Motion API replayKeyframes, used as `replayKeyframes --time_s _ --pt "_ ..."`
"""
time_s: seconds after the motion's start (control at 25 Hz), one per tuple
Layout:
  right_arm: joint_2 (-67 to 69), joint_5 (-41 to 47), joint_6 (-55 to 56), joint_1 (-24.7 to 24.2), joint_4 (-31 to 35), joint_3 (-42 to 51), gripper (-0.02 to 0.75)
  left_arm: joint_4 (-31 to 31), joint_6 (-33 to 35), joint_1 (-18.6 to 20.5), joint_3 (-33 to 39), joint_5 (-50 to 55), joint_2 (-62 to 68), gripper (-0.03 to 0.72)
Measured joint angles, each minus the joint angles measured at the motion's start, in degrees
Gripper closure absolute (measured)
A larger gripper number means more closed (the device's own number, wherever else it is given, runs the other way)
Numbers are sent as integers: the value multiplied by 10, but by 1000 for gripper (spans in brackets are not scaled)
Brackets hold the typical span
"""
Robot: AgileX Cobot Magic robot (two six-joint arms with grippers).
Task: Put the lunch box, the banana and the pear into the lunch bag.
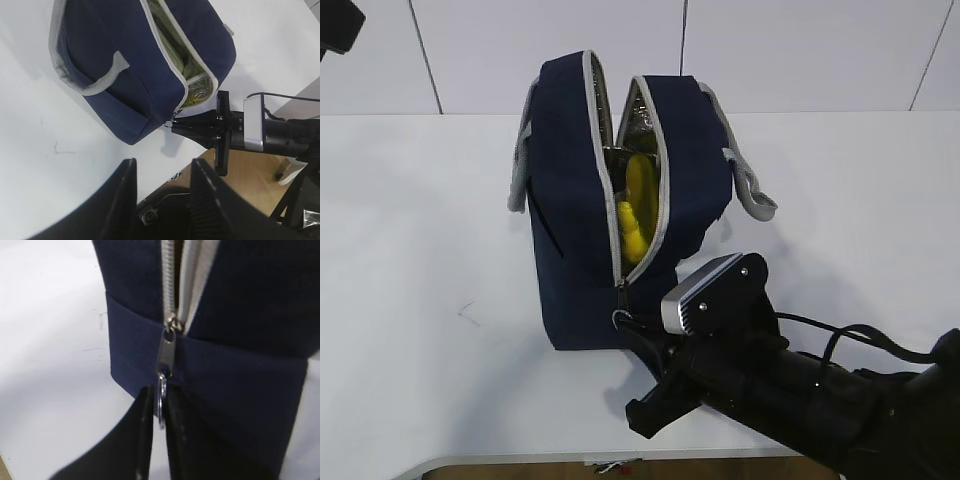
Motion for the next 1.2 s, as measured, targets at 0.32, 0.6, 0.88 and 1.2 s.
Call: replayKeyframes --time_s 0.32,0.6,0.88,1.2 --pt "0 0 1 0 14 0 725 -2 0 0 0 0 0 429" --pt "-4 11 28 0 13 0 725 -2 0 0 0 0 0 432" --pt "-84 108 45 0 -4 0 725 -2 0 0 15 0 0 433" --pt "-166 232 100 0 -47 -2 725 22 1 0 108 -1 0 433"
